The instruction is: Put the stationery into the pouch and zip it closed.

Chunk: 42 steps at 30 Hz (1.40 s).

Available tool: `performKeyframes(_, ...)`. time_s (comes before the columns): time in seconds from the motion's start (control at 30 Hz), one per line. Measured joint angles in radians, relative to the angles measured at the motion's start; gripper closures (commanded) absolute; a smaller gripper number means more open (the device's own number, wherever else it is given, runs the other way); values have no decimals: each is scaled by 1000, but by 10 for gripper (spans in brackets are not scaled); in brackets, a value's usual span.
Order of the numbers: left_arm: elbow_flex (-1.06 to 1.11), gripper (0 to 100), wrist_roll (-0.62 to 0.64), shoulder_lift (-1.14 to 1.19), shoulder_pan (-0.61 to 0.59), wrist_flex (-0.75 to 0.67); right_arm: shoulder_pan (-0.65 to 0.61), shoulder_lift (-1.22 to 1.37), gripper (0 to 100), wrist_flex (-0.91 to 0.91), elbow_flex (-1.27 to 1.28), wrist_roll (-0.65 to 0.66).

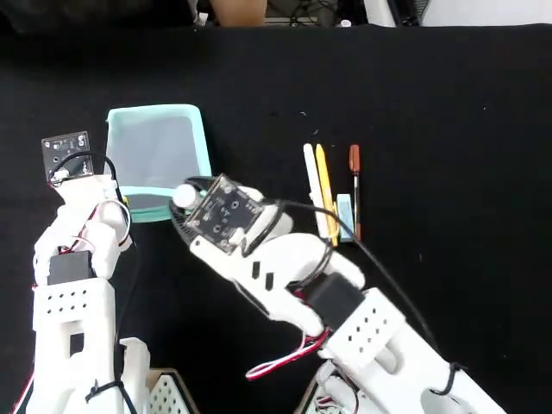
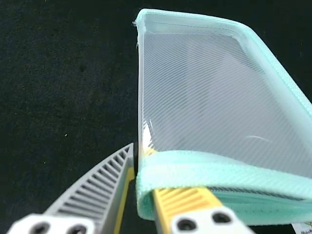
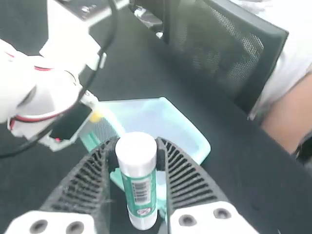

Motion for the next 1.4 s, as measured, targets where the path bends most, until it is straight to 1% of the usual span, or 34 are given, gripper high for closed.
performKeyframes(0.17, -161, 970, 2, 0, 0, 210, 0, 0, 986, -68, 2, 0)
performKeyframes(0.27, -272, 970, 8, 0, 0, 336, -26, 0, 986, -87, 2, -17)
performKeyframes(0.4, -416, 970, 9, 0, 3, 454, -31, -40, 986, -87, 2, -26)
performKeyframes(0.57, -572, 970, 9, 3, 77, 580, -41, -152, 986, -87, -14, -26)
performKeyframes(0.7, -618, 970, 11, 3, 121, 600, -64, -203, 986, -87, -54, -26)
performKeyframes(0.87, -640, 970, 11, 3, 124, 646, -66, -212, 986, -87, -81, -26)
performKeyframes(1.07, -641, 970, 35, 18, 124, 649, -66, -212, 986, -87, -72, -26)
performKeyframes(1.23, -654, 970, 51, 163, 124, 649, -84, -212, 986, -87, -68, -26)
performKeyframes(1.4, -732, 970, 68, 333, 126, 672, -117, -212, 986, -87, -63, -26)
